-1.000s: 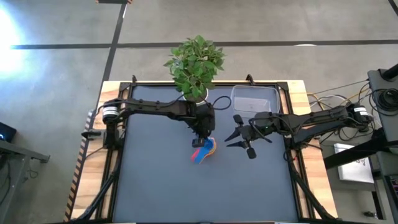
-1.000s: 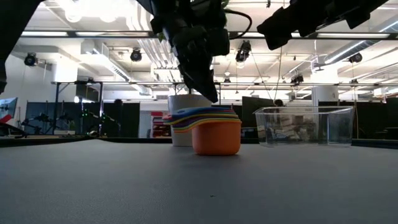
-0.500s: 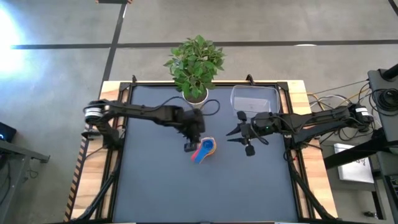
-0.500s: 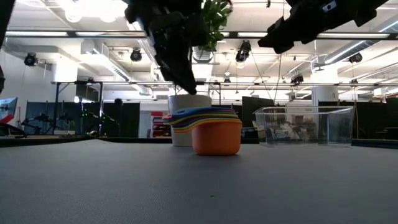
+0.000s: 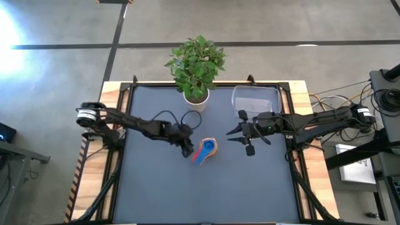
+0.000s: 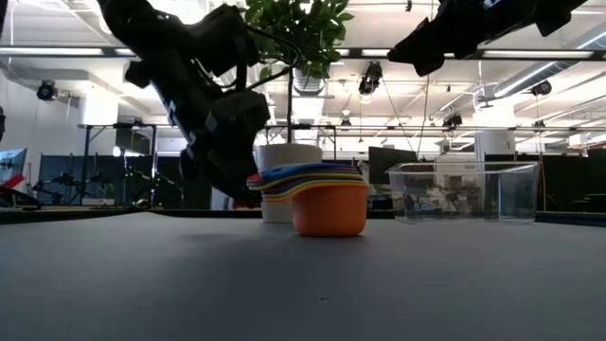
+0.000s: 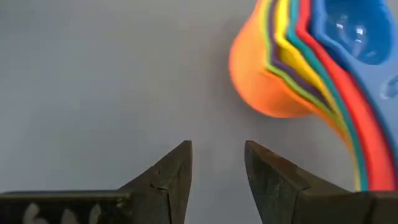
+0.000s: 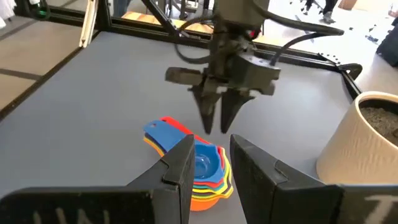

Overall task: Nest measuring cups in basket
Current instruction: Put the nest measuring cups into the transparent bin

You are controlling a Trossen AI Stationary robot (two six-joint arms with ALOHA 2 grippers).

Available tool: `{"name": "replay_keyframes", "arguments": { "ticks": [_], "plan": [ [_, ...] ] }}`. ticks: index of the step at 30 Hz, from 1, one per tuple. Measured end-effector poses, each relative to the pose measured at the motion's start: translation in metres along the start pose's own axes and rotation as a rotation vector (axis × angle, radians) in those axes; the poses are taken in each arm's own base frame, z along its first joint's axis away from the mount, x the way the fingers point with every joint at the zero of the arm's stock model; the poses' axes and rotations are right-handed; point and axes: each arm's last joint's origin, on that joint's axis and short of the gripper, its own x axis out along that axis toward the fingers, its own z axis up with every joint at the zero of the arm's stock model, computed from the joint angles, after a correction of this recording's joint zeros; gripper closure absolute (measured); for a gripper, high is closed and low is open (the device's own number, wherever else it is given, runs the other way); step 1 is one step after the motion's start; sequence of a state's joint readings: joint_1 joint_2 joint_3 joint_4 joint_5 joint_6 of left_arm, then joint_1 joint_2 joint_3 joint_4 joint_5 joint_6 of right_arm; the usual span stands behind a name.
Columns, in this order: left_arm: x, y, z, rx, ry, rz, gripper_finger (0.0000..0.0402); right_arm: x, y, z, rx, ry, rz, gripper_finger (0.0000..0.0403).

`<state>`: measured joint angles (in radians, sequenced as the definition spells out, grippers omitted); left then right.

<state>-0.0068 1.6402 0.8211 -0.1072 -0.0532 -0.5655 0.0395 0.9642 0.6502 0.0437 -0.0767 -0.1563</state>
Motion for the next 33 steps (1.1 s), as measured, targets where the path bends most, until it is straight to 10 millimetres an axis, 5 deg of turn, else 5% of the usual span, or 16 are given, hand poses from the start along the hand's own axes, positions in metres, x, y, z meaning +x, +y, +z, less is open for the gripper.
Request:
{"name": "replay_keyframes", "arguments": {
  "ticks": [18, 27, 33],
  "plan": [
    [0.037, -0.054, 0.018, 0.006, 0.089, -0.102, 0.0272, 0.000, 0.000, 0.000, 0.002, 0.003, 0.000, 0.0312],
    [0.060, -0.087, 0.043, 0.135, 0.100, -0.246, 0.0272, 0.000, 0.000, -0.001, 0.000, 0.010, -0.006, 0.0312],
    [0.056, -0.102, 0.060, 0.249, 0.056, -0.311, 0.0272, 0.000, 0.001, -0.002, 0.024, 0.020, -0.005, 0.0312]
  ]
}}
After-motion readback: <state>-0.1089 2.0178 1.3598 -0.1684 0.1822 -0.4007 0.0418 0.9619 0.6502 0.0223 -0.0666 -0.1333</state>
